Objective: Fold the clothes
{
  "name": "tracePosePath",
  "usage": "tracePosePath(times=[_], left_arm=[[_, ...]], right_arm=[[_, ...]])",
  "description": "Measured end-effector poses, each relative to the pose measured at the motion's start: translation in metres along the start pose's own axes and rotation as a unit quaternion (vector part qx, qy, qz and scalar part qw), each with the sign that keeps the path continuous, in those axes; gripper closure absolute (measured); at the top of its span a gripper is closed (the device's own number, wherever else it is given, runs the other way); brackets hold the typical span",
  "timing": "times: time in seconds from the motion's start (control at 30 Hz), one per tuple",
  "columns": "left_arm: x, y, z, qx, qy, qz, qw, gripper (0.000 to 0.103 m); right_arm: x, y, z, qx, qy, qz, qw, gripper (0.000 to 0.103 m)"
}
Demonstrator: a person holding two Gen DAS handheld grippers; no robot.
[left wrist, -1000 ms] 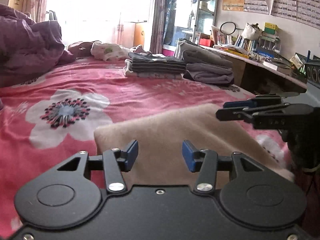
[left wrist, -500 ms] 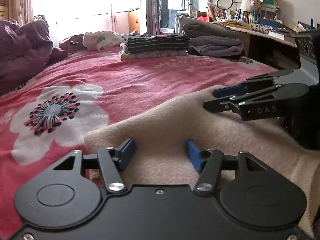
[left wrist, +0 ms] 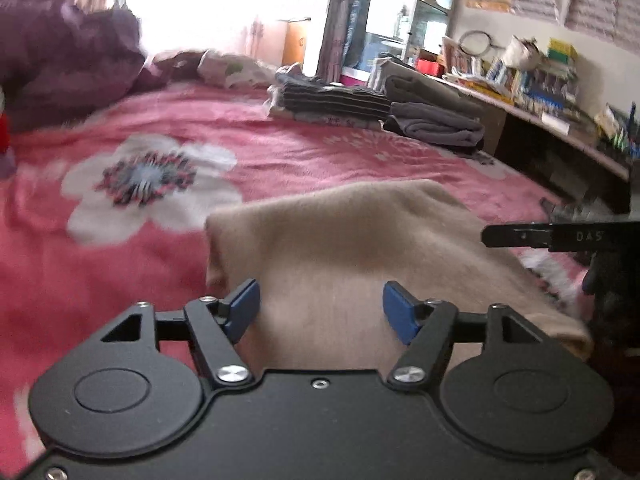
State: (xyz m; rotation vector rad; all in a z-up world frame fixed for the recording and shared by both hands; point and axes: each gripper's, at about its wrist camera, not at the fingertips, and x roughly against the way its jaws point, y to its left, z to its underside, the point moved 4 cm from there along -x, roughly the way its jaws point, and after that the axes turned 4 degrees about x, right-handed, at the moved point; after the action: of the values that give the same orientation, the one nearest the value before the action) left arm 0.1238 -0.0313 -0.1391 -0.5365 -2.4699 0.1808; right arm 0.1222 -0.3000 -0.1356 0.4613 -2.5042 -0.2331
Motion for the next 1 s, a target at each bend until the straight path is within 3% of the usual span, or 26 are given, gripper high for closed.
tracePosePath(times=[0.1, 0.27, 0.4, 0.57, 0.6, 0.67, 0.7, 0.77, 0.8, 0.93, 1.0], left_arm=[[0.011, 0.015, 0.013, 0.068, 0.033, 0.005, 0.9971, 0.026], [0.022, 0.032, 0.027, 0.182, 0.086, 0.048, 0.9783, 0.025], [0.008, 0.025, 0.028, 0.2, 0.091, 0.067, 0.9732, 0.025], [-0.017, 0.018, 0.024, 0.221, 0.085, 0.085, 0.9678, 0.033], [-0.021, 0.017, 0.023, 0.226, 0.082, 0.086, 0.9668, 0.036], [-0.025, 0.016, 0.019, 0.231, 0.076, 0.091, 0.9658, 0.053], [-0.026, 0.014, 0.017, 0.23, 0.073, 0.094, 0.9661, 0.055], [-0.019, 0.008, 0.007, 0.216, 0.054, 0.103, 0.9694, 0.059], [-0.015, 0.005, 0.002, 0.21, 0.044, 0.107, 0.9709, 0.059], [-0.002, 0.01, -0.02, 0.234, -0.002, 0.135, 0.963, 0.056], [-0.009, 0.015, -0.019, 0.239, 0.007, 0.124, 0.9631, 0.042]], right_arm=[[0.01, -0.022, 0.01, -0.086, 0.015, -0.02, 0.996, 0.037], [0.015, -0.029, 0.03, -0.143, 0.052, -0.074, 0.986, 0.037], [0.003, -0.021, 0.038, -0.143, 0.069, -0.092, 0.983, 0.036], [-0.02, -0.018, 0.037, -0.18, 0.053, -0.111, 0.976, 0.04], [-0.024, -0.017, 0.037, -0.183, 0.049, -0.113, 0.975, 0.044], [-0.03, -0.017, 0.036, -0.194, 0.041, -0.123, 0.972, 0.054], [-0.032, -0.017, 0.036, -0.203, 0.037, -0.131, 0.97, 0.063], [-0.03, -0.016, 0.033, -0.212, 0.024, -0.148, 0.966, 0.067], [-0.026, -0.014, 0.03, -0.209, 0.01, -0.156, 0.965, 0.068], [-0.001, -0.015, 0.005, -0.222, -0.055, -0.176, 0.957, 0.067], [-0.005, -0.022, 0.005, -0.215, -0.041, -0.142, 0.965, 0.05]])
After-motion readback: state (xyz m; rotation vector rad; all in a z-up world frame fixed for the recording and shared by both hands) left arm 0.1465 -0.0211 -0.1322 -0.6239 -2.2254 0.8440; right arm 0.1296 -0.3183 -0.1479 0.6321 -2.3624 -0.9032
